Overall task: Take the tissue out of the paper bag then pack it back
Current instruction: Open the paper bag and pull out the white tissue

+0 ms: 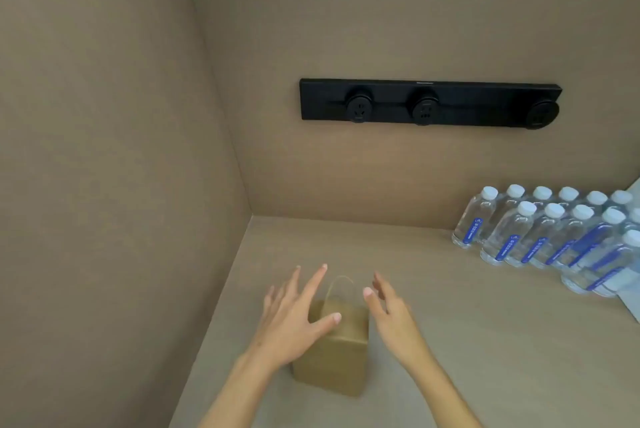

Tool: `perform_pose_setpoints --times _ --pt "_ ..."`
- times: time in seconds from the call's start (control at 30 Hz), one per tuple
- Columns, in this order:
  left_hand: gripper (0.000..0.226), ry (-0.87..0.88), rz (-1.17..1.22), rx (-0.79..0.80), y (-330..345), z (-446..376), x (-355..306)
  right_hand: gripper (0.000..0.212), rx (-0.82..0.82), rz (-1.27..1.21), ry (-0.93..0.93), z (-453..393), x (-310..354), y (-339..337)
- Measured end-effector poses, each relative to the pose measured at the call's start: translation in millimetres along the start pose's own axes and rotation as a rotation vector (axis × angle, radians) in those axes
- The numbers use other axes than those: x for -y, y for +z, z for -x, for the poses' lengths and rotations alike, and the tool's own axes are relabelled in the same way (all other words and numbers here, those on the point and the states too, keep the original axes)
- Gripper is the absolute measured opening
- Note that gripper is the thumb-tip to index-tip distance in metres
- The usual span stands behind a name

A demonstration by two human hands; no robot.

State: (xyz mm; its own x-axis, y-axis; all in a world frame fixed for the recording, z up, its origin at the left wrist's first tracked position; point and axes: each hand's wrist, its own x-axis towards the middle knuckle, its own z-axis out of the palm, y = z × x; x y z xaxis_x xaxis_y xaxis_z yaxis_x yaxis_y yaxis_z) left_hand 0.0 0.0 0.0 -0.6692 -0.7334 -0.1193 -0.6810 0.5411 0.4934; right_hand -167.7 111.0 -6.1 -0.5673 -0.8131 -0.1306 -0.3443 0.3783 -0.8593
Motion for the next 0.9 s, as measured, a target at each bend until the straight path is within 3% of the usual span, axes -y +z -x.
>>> perform_pose_setpoints --times 0.07,0.23,0.37,0.5,0.7,0.8,0.9 --pt "0.087 -0.02 -0.026 0.092 9 2 6 0.038 0.033 -0.123 0.093 0 -3 8" --pt "0.092 -0.014 0.136 0.139 30 6 17 0.035 -0.007 -0.603 0.364 5 -1 18" --pt "0.096 0.061 0.12 0.022 35 6 15 0.024 -0.023 -0.947 0.455 6 -2 8" --pt "0.111 0.112 0.027 -0.117 36 7 1 0.02 -0.043 -1.131 0.479 7 -6 -2" --pt "0.122 -0.024 0.187 -0.075 46 15 -19 0.029 0.034 -1.22 0.351 13 4 -1" --pt "0.119 -0.002 0.285 -0.132 44 18 -26 0.034 0.183 -1.181 0.347 16 6 -4" --pt "0.112 0.002 0.531 -0.056 39 21 -36 0.031 0.337 -1.139 0.364 19 9 -7"
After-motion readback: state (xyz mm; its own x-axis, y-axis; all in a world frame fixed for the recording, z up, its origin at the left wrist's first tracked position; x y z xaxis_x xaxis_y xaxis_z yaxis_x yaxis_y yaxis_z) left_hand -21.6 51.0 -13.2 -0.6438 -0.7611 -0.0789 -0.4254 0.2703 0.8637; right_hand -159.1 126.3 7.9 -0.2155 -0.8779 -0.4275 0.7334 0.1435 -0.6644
